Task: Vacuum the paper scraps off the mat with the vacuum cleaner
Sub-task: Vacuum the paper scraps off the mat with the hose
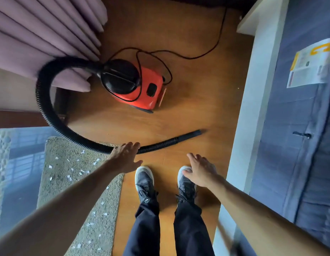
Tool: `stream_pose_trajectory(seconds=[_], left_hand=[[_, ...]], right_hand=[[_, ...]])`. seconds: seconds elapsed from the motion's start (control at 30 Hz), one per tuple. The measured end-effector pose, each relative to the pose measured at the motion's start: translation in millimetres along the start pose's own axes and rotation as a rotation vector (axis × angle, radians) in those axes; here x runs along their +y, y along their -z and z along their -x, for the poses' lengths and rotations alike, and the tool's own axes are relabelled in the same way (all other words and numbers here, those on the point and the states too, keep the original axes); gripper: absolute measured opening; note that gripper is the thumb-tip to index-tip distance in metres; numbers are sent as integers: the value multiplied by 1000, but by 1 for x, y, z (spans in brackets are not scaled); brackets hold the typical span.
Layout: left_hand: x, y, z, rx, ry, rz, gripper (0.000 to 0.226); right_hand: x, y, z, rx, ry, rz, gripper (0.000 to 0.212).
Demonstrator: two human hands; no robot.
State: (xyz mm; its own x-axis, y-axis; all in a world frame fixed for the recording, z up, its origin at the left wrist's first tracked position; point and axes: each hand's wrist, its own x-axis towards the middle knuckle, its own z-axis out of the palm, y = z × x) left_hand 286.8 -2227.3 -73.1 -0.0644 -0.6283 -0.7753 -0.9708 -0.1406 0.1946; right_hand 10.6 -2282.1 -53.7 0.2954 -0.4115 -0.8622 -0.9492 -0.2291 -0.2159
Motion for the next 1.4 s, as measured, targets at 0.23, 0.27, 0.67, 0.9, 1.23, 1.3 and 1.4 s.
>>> stream_pose_trajectory(seconds=[0.23,0.27,0.67,0.9,1.23,1.3,1.4], left_hand=[[-12,-73,-69,-61,-10,-55,65],[-14,-82,-77,-59,-17,-58,65],[-36,-143,-149,-35,-8,-54,64],[-46,-167,-160,-6,-16,-40,55],[-34,-145,-119,44,7,68,50],[-22,-130,-100,45,71,-1,51],[-2,-105,-71,29,141,-104,59]], right_hand=[[19,-64,-77,-34,-43,-99,57],[20,-72,-88,-45,-47,-108,58],[-2,-119,-218,57,-487,-915,67],[-23,-129,-266,111,-810,-1665,56],[-38,-90,-211,336,-875,-1722,30],[-45,-69,-185,354,-872,-1730,25],[-59,-37,-149,404,-821,-1754,27]])
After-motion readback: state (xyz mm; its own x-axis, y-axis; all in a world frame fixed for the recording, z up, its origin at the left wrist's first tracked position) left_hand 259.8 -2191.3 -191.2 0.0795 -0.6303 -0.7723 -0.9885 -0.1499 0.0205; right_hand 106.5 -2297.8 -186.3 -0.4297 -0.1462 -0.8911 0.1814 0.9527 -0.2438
